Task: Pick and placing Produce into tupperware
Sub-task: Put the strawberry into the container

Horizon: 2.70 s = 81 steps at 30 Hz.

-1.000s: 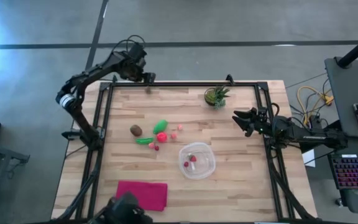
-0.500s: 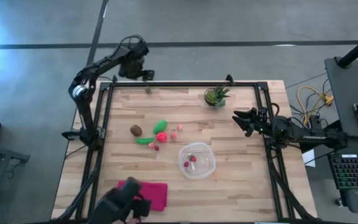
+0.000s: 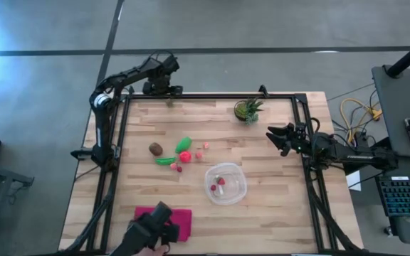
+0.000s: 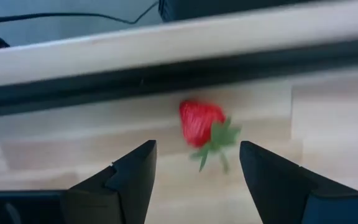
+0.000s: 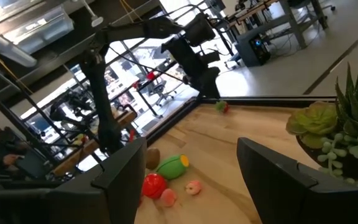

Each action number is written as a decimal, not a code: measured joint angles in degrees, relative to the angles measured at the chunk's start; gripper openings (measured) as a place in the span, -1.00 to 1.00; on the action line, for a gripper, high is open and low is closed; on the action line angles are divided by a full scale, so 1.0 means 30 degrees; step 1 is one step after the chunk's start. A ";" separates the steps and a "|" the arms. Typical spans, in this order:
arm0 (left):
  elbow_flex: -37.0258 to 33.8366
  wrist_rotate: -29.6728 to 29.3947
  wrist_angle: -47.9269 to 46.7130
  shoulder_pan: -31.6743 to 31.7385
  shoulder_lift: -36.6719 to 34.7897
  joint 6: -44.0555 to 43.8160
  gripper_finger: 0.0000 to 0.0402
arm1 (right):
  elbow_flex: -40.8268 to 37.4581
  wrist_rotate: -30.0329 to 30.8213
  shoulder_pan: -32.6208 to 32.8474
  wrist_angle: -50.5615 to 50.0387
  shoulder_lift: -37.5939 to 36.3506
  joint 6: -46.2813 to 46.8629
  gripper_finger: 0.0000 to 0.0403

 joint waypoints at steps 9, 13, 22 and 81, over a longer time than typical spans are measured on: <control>-0.0169 -0.0160 0.1137 -0.0044 0.0097 -0.0604 0.08 | 0.0000 0.0000 0.0000 -0.0100 0.0000 -0.0044 0.20; -0.0403 -0.0173 0.1118 -0.0036 0.0530 -0.1003 0.08 | -0.0004 -0.0002 0.0007 -0.0361 0.0000 -0.0037 0.20; -0.0403 -0.0168 0.1256 -0.0226 0.1291 -0.1038 0.08 | -0.0007 -0.0006 0.0007 -0.0437 0.0000 -0.0030 0.20; -0.1928 0.4378 0.5834 -1.3337 -0.5825 1.5419 -0.32 | -0.0007 -0.0023 0.0007 -0.0415 -0.0021 0.0013 0.20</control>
